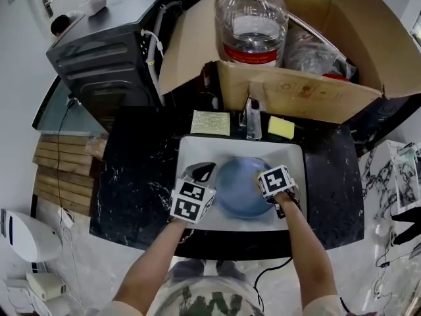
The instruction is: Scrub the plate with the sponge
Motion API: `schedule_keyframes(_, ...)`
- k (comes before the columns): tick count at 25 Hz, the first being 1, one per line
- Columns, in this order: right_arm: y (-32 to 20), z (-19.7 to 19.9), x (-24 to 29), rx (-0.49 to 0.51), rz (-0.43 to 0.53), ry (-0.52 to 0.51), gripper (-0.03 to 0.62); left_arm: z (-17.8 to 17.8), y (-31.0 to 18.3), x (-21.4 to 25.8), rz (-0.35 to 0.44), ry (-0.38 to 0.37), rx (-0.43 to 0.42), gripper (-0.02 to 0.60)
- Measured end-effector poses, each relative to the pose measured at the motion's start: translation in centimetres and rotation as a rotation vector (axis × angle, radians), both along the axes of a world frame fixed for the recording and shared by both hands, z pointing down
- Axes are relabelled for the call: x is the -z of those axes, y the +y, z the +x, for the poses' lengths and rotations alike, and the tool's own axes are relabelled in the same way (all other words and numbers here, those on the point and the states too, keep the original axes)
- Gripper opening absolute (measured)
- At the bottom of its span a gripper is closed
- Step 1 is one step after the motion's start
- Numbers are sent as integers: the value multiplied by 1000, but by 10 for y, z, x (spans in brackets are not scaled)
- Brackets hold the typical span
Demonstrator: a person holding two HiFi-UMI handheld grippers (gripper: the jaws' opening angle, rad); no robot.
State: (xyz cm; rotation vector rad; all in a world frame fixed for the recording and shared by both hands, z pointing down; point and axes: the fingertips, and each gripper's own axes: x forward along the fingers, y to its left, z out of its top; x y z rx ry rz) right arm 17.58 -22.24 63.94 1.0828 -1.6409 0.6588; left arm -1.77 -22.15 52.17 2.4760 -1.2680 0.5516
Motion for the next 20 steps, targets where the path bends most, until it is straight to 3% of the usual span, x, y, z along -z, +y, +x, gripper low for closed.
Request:
schedule_keyframes(10, 0, -1, 7, -34, 22, -61, 72, 0, 3, 3, 4, -10, -2, 2)
schedule_keyframes(20, 4, -51, 34, 36, 37, -222, 72, 2, 6, 3, 3, -9, -2, 2)
